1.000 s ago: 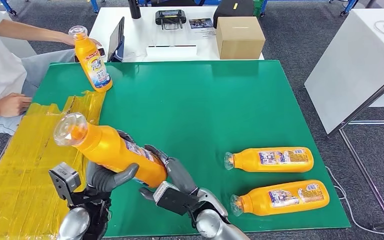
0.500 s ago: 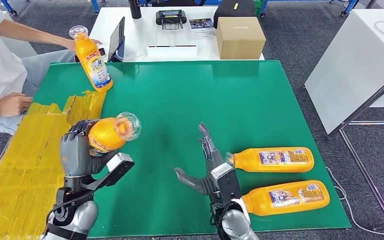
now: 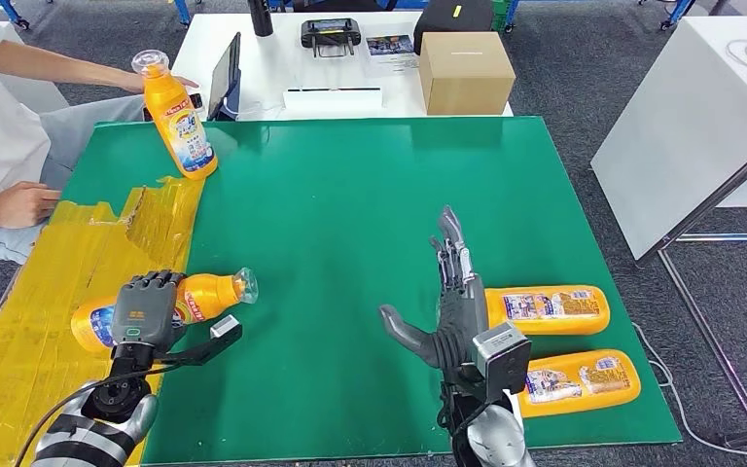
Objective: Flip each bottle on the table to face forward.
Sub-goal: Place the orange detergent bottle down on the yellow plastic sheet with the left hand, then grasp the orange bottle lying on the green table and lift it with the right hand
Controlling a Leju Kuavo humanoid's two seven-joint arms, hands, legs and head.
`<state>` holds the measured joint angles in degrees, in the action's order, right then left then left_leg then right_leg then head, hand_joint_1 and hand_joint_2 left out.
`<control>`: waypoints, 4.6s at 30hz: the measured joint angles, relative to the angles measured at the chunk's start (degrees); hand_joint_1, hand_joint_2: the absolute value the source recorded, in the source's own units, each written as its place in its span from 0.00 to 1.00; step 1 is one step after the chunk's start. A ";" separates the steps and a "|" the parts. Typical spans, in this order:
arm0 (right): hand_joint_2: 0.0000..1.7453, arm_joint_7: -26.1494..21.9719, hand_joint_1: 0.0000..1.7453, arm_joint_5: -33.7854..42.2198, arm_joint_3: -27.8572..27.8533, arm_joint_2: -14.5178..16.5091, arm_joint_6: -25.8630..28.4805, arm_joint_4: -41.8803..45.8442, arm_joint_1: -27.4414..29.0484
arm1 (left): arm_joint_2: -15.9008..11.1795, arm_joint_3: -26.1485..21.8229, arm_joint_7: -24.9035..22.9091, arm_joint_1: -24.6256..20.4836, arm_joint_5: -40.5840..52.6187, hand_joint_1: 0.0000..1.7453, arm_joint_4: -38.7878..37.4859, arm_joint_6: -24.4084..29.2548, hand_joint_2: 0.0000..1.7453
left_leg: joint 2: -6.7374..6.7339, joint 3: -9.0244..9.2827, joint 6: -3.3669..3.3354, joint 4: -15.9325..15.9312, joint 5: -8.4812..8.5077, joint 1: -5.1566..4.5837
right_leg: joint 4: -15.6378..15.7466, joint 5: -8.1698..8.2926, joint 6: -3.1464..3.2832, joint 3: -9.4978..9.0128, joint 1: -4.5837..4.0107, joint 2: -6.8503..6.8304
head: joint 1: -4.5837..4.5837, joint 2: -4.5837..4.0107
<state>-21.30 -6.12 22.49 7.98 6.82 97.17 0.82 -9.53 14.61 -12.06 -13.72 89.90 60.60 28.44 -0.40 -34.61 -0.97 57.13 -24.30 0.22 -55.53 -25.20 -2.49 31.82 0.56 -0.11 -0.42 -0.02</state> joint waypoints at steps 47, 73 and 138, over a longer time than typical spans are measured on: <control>1.00 -1.91 0.00 -14.42 -0.24 -1.87 10.42 2.32 1.80 | 15.06 -15.24 38.13 9.52 -44.25 0.00 19.11 8.51 1.00 | 0.02 0.08 -0.01 0.00 -0.04 -0.04 | 0.01 -0.01 0.00 -0.13 0.02 -0.01 | -0.02 0.00; 1.00 17.27 0.00 -54.15 -5.92 -22.77 0.17 -2.78 -0.41 | 18.24 -15.40 39.33 18.54 -80.10 0.00 37.85 -22.26 1.00 | 0.29 0.04 -0.04 0.02 -0.05 -0.11 | 0.04 0.01 -0.03 -0.14 0.08 -0.11 | -0.03 0.00; 1.00 22.83 0.90 -57.36 -6.63 -33.44 -12.04 -33.81 -15.33 | 19.04 -14.44 38.15 15.07 -84.50 0.00 30.62 -24.87 1.00 | 0.28 0.24 -0.05 0.04 -0.04 -0.10 | 0.04 0.01 -0.04 -0.35 0.07 -0.11 | -0.05 0.00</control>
<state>1.53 -63.48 15.85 -25.46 -5.22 63.36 -14.51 9.51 0.17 26.10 1.36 5.40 91.22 3.57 -0.12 -34.37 -1.02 57.17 -24.33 0.11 -55.49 -25.19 -2.53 31.47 0.63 -0.22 -0.46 -0.02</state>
